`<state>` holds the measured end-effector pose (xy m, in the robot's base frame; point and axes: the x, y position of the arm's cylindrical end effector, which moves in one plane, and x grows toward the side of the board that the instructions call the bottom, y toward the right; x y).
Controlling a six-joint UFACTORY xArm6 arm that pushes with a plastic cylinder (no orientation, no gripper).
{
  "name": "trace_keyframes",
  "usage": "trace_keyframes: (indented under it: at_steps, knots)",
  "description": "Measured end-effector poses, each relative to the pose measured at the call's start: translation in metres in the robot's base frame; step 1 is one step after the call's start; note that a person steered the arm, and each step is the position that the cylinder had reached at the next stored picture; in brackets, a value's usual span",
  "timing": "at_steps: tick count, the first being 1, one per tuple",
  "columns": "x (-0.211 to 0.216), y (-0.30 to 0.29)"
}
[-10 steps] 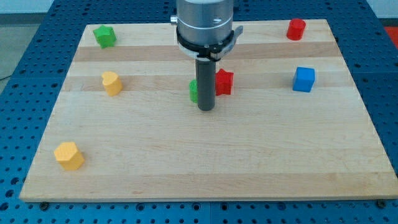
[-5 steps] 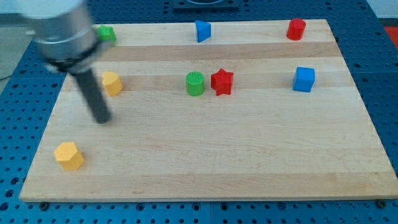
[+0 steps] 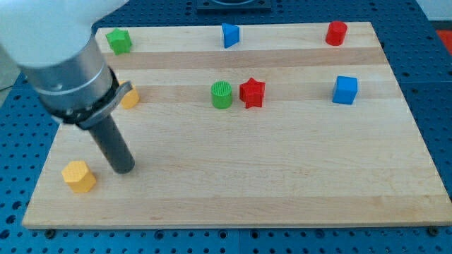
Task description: Push the yellow hexagon slightly right a bit
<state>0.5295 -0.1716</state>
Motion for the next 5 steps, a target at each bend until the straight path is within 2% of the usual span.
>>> trace_keyframes:
  at_steps: [1, 2, 3, 4, 5]
  knots:
    - [0.057, -0.005]
    - [0.089, -0.044]
    - [0.078, -0.102]
    - [0.040, -0.089]
    - [0.006, -0.030]
